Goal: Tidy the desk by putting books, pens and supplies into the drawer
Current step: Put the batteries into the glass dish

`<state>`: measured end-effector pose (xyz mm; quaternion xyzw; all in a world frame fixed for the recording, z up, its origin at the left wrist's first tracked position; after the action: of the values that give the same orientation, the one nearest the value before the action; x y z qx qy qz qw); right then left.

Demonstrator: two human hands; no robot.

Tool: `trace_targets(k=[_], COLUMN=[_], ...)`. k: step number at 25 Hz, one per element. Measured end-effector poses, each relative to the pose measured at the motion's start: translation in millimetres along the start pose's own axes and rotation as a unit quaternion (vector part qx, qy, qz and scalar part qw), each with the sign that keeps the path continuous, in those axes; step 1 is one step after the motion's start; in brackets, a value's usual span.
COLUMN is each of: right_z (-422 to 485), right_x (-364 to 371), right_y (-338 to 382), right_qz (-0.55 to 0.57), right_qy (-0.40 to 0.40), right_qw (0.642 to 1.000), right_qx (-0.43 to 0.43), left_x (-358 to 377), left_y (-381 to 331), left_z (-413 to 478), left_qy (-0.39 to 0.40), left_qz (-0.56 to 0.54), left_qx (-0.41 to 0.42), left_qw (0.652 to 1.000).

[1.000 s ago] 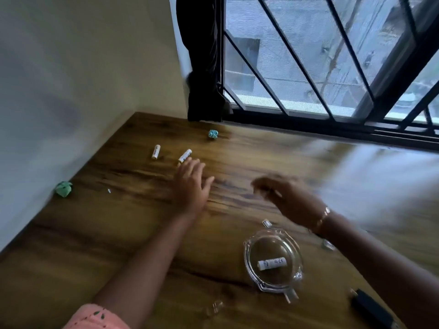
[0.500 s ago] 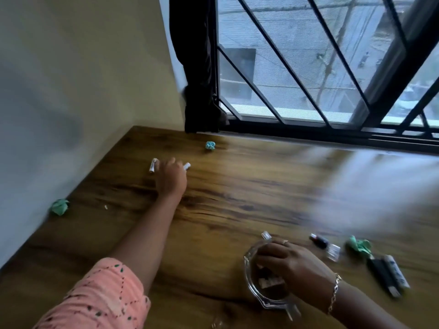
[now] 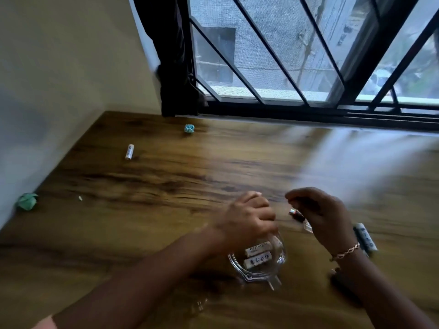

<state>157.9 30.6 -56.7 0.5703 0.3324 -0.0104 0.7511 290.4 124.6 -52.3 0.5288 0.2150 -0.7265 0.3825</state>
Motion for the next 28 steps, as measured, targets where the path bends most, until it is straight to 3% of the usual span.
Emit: trace_targets(k=[10,13,15,17,19,21,24,28], right_z=[8,1,-6,-12,-17,-21,-21,-18], right_x=[-72,-96,-106,-108,-107,-101,-97,-92], right_y=[-43,-54,-62,-70,-76,-81,-79,-70], right_qz=[-0.112,-0.19,-0.217,-0.23,-0.233,-0.237,-0.231,-0.258], right_qy=[-0.126,-0.117,-0.102,-0.087,-0.069,-0.055,-0.053,-0.048], right_qw=[0.98,0.963,0.956,0.952,0.95,0.948,0.946,0.935], right_qx=[0.109,0.149,0.168,0.182,0.195,0.205,0.221,0.236], left_x=[13,-4,-26,-41,-49,-47,-37,-31], left_y=[-8,29,81,141,188,212,220,222], left_z=[-6,-25,-56,-113,-170,-202,-210,-207], left_qy=[0.028,-0.059,-0.149,-0.19,-0.173,-0.105,-0.016,0.013], left_qz=[-0.005,-0.039,-0.063,-0.013,0.035,0.04,0.027,0.063], left_qx=[0.027,-0.071,-0.256,-0.475,-0.63,-0.713,-0.755,-0.744], left_qw=[0.999,0.995,0.953,0.859,0.757,0.692,0.655,0.666])
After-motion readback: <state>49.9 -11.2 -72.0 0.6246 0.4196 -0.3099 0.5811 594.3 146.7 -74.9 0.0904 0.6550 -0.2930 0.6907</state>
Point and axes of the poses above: each hand's wrist, its own z-axis towards the middle knuckle, its own x-axis out of the palm, y = z × x, the point moved 4 cm from there along z, towards the middle knuckle, and after that the axes turned 9 degrees about x, right-handed, at the moved point
